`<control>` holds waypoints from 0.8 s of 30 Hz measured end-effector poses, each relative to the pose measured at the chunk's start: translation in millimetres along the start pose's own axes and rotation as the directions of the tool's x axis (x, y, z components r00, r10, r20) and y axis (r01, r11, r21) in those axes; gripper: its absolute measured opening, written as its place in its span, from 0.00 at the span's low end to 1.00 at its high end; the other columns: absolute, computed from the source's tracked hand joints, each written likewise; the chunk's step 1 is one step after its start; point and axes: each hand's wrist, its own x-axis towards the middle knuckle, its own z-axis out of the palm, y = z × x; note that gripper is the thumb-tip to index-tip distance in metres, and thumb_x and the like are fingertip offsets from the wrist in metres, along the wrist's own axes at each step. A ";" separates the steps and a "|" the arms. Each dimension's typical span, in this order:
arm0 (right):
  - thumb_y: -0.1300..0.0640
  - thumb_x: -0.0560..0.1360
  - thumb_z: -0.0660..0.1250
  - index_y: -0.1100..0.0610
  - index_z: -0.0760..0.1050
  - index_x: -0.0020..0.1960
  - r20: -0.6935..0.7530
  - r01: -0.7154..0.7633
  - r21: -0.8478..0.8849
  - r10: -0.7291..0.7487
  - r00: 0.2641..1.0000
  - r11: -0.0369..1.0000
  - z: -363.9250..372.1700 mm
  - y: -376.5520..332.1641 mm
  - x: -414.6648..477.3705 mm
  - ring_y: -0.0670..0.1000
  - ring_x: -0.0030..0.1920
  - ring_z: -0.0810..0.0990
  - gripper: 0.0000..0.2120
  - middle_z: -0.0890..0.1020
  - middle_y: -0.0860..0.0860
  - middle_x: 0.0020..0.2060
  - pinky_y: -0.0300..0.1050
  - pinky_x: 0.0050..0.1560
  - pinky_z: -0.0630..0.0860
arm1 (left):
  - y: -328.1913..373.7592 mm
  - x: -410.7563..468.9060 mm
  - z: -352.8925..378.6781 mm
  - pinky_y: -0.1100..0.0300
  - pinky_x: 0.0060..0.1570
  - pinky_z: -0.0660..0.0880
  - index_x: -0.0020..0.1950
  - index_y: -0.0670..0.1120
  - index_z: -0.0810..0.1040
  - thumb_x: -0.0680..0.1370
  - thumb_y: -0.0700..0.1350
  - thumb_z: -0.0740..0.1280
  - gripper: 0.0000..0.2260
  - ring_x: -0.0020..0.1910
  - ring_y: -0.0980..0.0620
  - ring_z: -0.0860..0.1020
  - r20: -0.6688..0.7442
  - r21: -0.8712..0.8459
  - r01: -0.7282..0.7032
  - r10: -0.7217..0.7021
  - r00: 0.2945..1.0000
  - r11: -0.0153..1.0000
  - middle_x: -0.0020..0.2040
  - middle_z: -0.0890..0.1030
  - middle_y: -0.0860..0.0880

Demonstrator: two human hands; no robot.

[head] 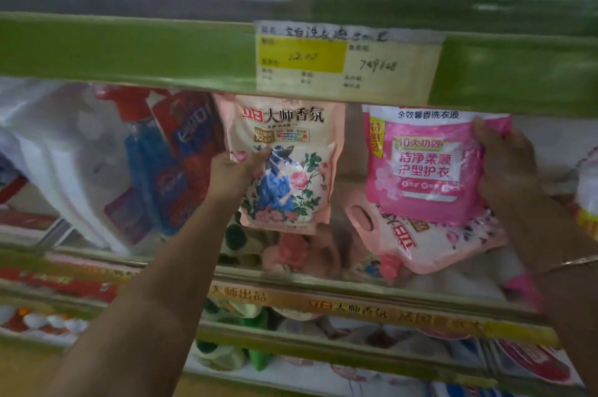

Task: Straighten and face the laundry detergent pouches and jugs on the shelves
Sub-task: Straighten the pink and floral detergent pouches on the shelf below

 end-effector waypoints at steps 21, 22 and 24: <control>0.58 0.79 0.60 0.66 0.52 0.74 -0.211 0.053 -0.372 -0.140 0.967 0.927 93.7 21.4 -67.2 0.57 0.72 0.60 0.29 0.58 0.61 0.72 0.41 0.69 0.62 | 18.3 -24.4 -29.9 0.70 0.28 0.76 0.57 0.42 0.74 0.78 0.42 0.65 0.09 0.30 0.60 0.81 0.056 -0.080 -0.037 0.042 0.998 0.996 0.42 0.81 0.50; 0.61 0.78 0.60 0.66 0.56 0.72 -0.238 0.162 -0.319 -0.245 0.940 0.934 98.0 24.1 -83.5 0.54 0.70 0.63 0.26 0.61 0.59 0.70 0.34 0.66 0.66 | 17.9 -25.5 -32.2 0.70 0.27 0.75 0.56 0.41 0.75 0.79 0.42 0.64 0.08 0.28 0.61 0.81 0.067 -0.099 -0.019 0.026 0.997 0.995 0.41 0.80 0.50; 0.63 0.77 0.61 0.63 0.64 0.66 -0.102 0.345 -0.252 -0.379 0.920 0.904 111.7 35.1 -112.5 0.49 0.61 0.69 0.19 0.67 0.49 0.60 0.29 0.57 0.71 | 14.5 -26.3 -36.4 0.69 0.27 0.75 0.51 0.41 0.76 0.79 0.42 0.63 0.06 0.28 0.60 0.81 0.083 -0.117 0.018 -0.008 0.997 0.993 0.38 0.81 0.50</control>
